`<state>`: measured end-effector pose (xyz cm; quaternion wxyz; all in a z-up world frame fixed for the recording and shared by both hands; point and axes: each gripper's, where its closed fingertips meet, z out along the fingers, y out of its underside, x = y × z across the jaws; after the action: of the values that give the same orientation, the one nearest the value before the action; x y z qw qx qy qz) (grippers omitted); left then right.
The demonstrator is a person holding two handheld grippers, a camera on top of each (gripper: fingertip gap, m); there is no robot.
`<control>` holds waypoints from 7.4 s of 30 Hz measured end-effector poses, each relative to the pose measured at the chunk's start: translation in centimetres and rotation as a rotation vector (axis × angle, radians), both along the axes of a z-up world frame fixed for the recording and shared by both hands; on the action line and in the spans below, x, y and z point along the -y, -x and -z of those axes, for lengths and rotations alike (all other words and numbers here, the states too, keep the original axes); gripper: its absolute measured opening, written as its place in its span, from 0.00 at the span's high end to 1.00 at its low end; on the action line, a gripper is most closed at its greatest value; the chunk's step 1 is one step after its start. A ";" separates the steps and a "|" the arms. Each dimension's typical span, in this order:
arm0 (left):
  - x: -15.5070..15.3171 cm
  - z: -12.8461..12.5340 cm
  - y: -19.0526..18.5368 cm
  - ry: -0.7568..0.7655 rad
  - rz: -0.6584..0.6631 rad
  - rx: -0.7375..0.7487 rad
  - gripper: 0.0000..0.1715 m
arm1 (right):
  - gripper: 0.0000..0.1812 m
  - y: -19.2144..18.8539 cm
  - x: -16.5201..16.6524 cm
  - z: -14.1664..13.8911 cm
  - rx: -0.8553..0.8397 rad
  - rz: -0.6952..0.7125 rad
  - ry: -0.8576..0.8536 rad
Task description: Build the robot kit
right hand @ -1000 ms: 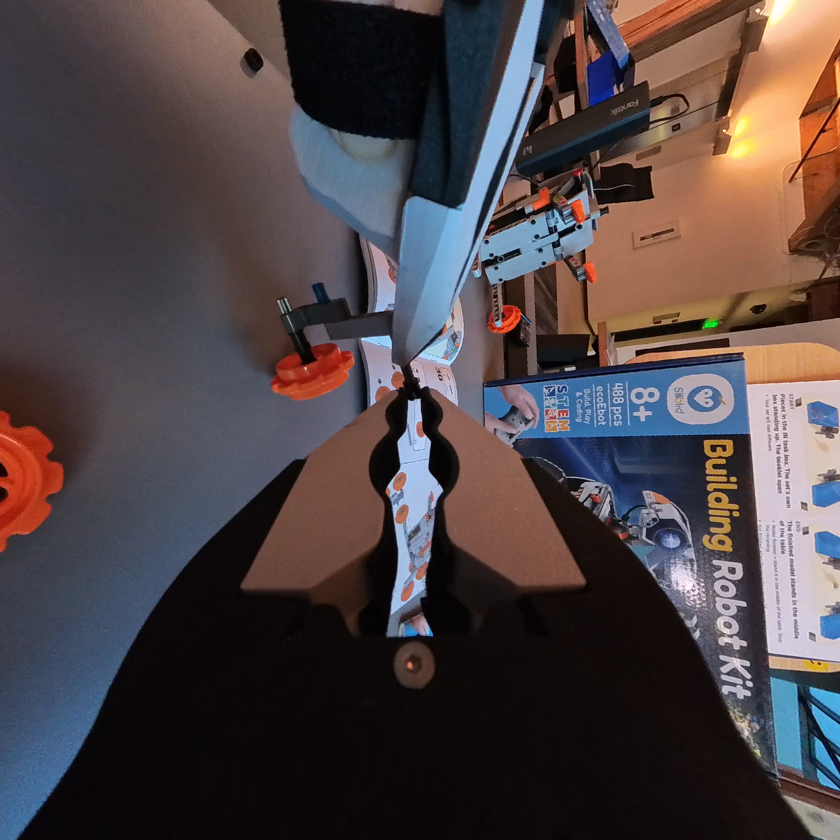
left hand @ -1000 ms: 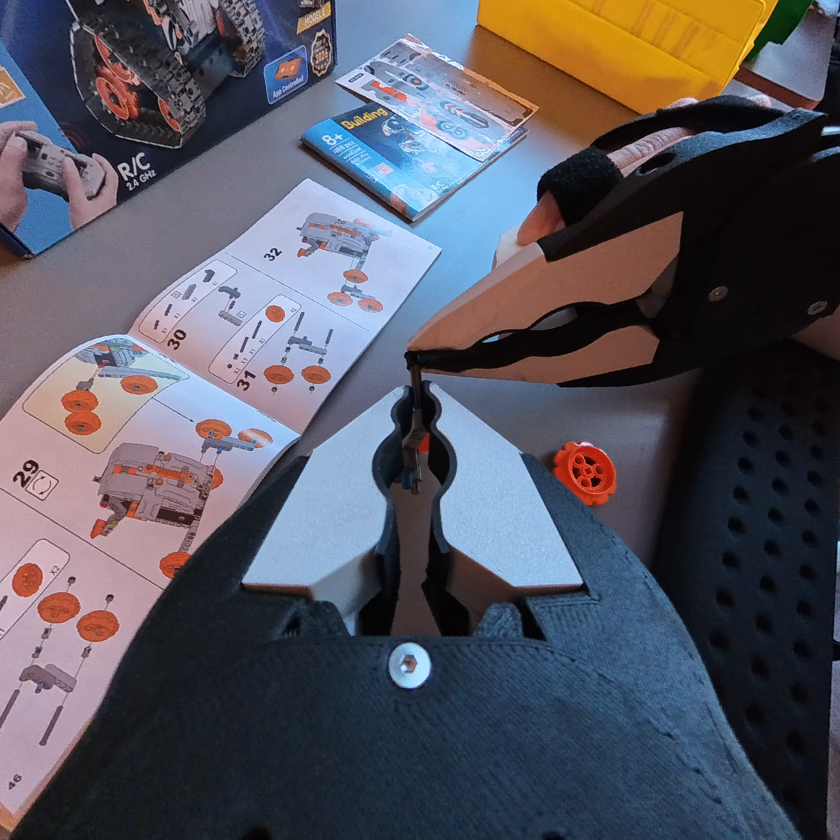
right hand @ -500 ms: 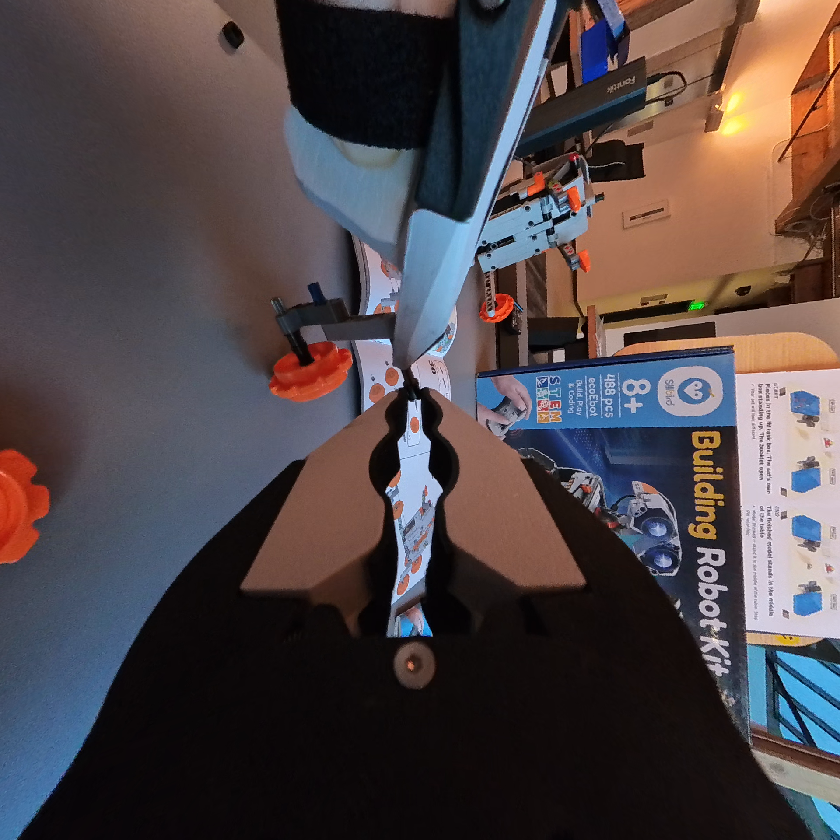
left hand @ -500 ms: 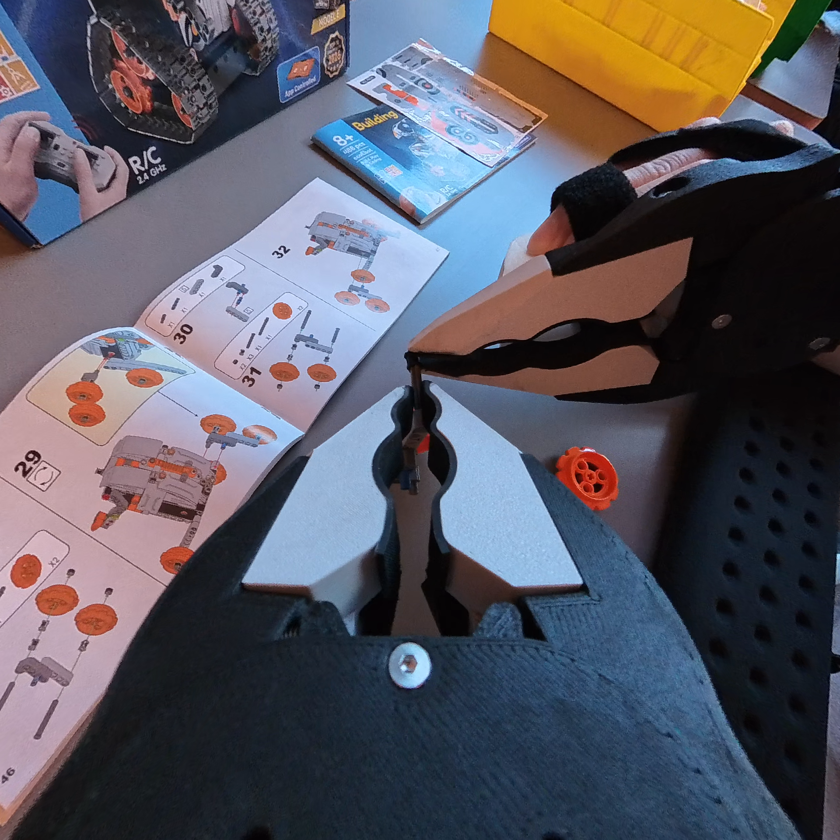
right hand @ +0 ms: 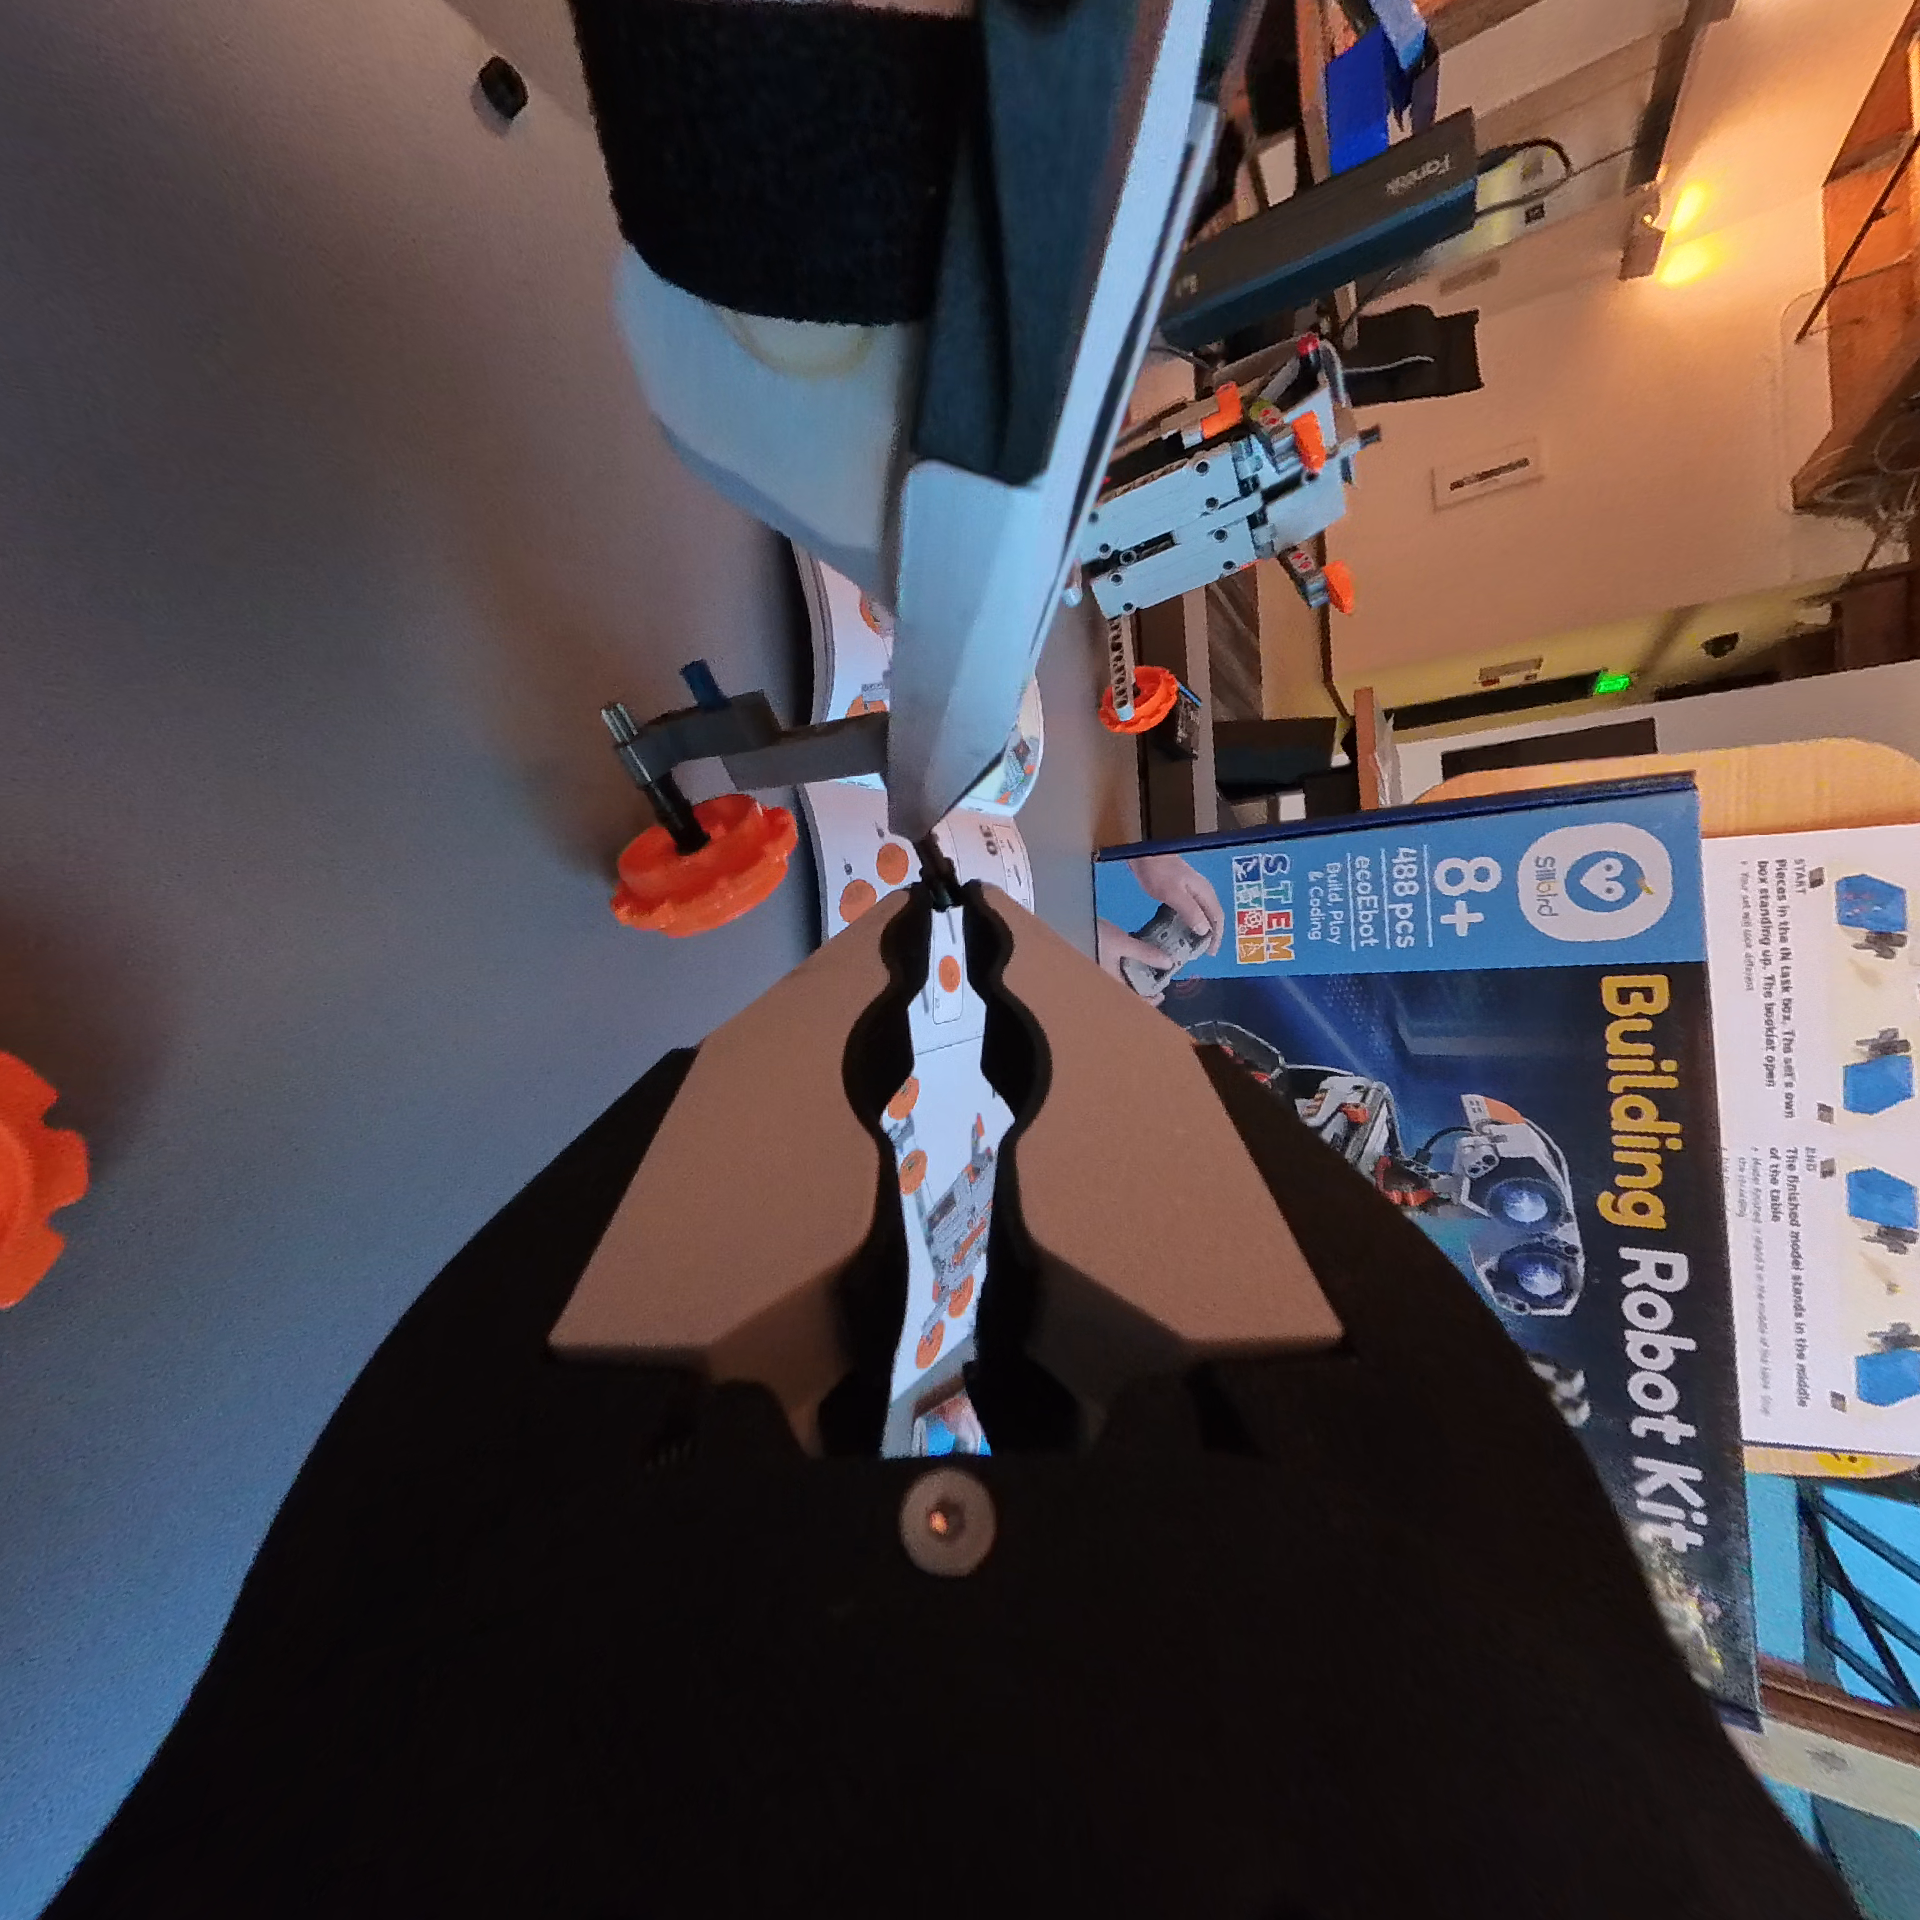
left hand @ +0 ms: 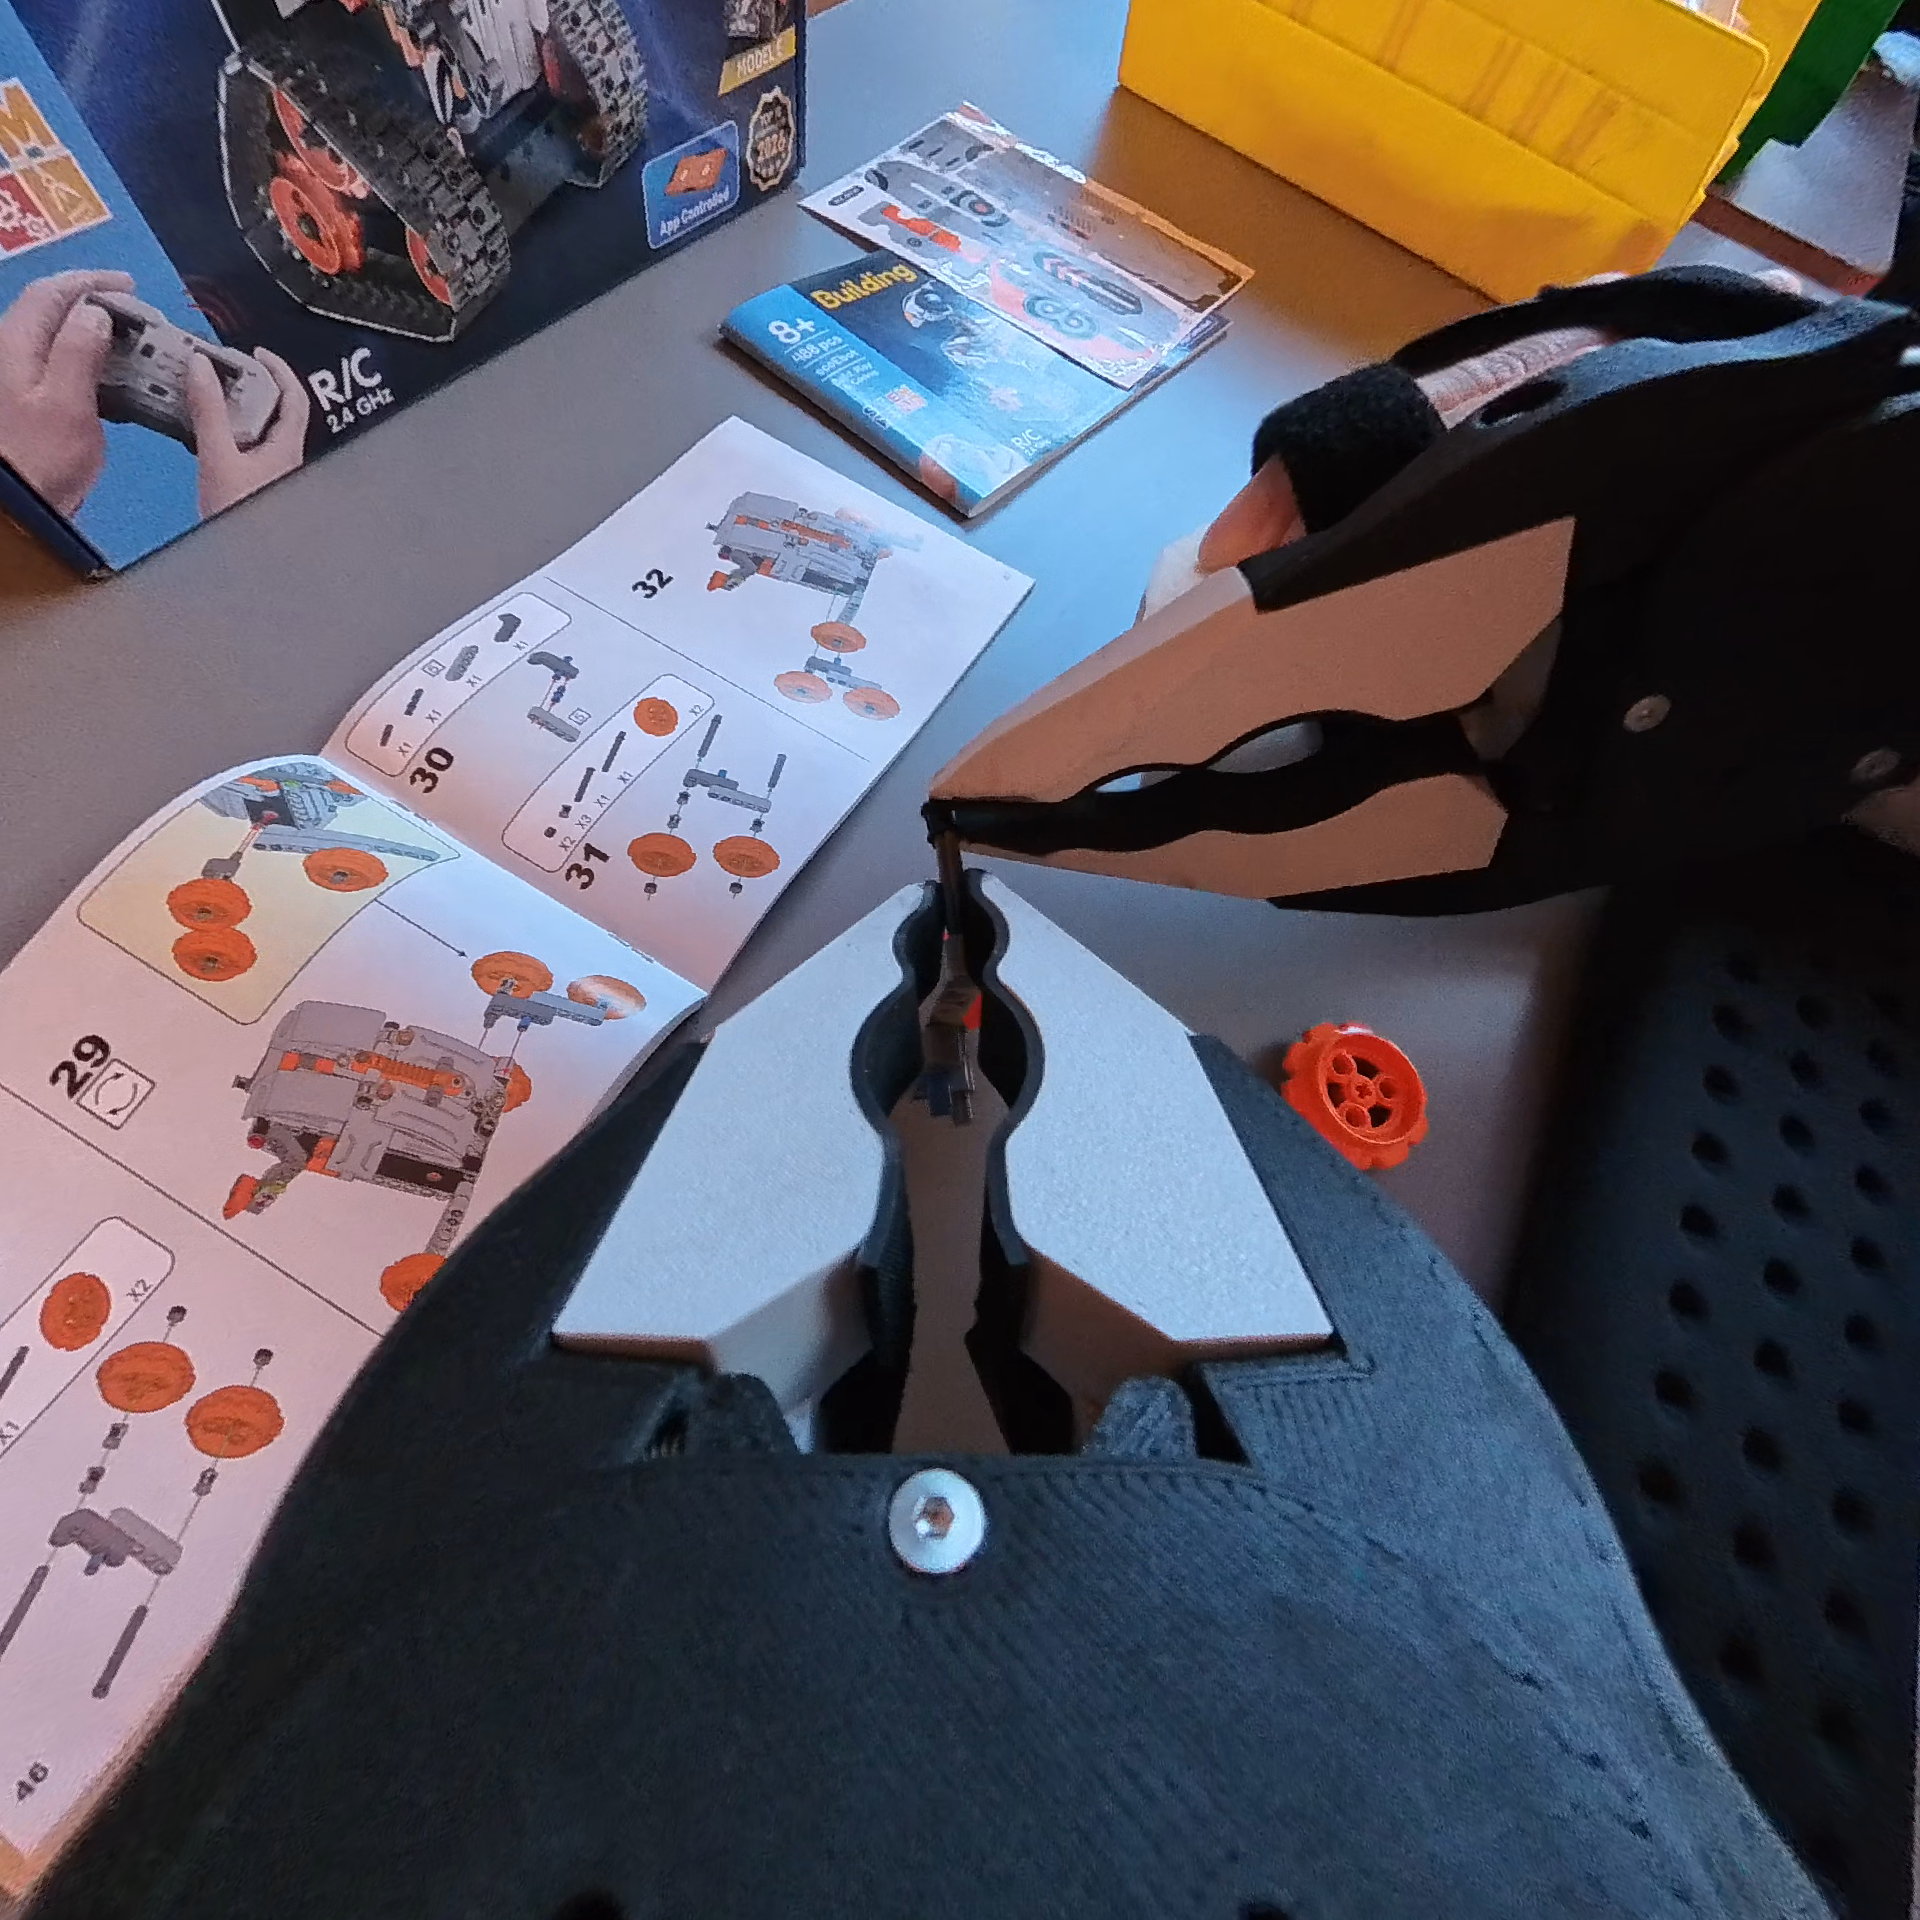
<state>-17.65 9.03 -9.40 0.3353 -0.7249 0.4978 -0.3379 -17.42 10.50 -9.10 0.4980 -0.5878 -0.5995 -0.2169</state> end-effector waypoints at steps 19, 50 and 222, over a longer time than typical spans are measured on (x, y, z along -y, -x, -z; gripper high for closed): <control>0.3 0.0 -0.2 0.015 0.026 0.012 1.00 | 0.96 -0.2 0.0 0.0 -0.006 -0.040 -0.012; -1.4 -3.6 -0.7 0.258 -0.141 0.389 1.00 | 0.67 1.7 -1.0 -3.3 -0.751 0.080 0.241; -1.5 -3.5 0.2 0.315 -0.045 0.385 0.96 | 0.83 0.7 -1.1 -2.8 -0.792 -0.040 0.290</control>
<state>-17.81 10.49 -5.89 0.3143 -0.7015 0.3496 -0.5357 -18.13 11.58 -6.26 0.6063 -0.6780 -0.3973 0.1221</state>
